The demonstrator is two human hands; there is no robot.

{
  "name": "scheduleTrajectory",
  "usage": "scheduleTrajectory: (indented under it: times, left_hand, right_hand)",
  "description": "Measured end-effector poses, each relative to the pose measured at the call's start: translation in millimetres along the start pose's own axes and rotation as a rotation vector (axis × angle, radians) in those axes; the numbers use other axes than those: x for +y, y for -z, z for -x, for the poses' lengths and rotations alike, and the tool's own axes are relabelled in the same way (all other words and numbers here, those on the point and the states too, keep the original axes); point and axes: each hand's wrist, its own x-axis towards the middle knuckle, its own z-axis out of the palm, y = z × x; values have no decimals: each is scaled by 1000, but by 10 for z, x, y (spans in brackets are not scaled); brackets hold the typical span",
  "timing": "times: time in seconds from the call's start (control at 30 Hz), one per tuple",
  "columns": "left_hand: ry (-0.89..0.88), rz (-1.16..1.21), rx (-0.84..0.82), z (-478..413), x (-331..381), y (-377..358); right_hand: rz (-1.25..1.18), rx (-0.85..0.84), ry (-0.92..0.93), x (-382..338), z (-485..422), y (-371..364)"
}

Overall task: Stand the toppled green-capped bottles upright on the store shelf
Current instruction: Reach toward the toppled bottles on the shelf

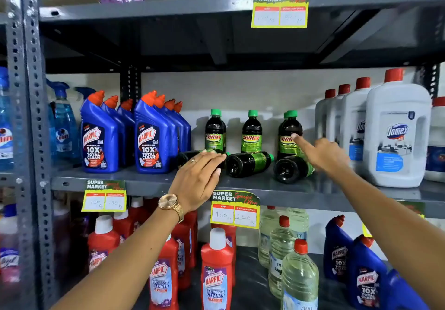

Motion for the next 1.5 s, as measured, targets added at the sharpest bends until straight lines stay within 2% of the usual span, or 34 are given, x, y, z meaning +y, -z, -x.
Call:
scheduleTrajectory:
  times: [0.17,0.3,0.4,0.53,0.63,0.8,0.87,0.93,1.0,1.07,1.17,1.43,1.5]
  left_hand:
    - [62,-68,4,117,-51,-96]
    - [166,-115,21,184,-32,-121]
    - [174,-122,58,217,-12,-152]
    - [220,-91,60,218,-43,-163]
    - [236,-66,50,216,-50,-161]
    - [125,-123,89,221,-38,-163]
    - [104,-155,117,223,-38,-180]
    - [87,-170,143,225,-46,-197]
    - [69,-180,165,226,-55,-215]
    - [63,-190,170,221,-60,-223]
    - [59,-198,173,220,-62,-233]
    - [90,-192,168,214,-48,-237]
    - [108,-179,160,214,-49,-238]
  right_hand:
    - [-320,-405,-334,100,-263,-101]
    - [-236,-594,-393,106,-345,-182]
    - [-297,-579,-454,197,-383,-191]
    - [-562,-483,-464,326,-338,-238]
    - [-720,-323,-455,368,-254,-265]
    - [-861,-88,-332,378,-160,-249]
    - [-824,1,-204,347,-163,-248]
    - [-598,136,-92,321,-194,-258]
    - [-348,234,-60,309,-228,-271]
    - [-244,222,-58,305,-251,-317]
    - [-213,154,-29,295,-240,-372]
    - [-520,-222,-98,157,-222,-318]
    - [-557,-237,-134,103,-225,-331]
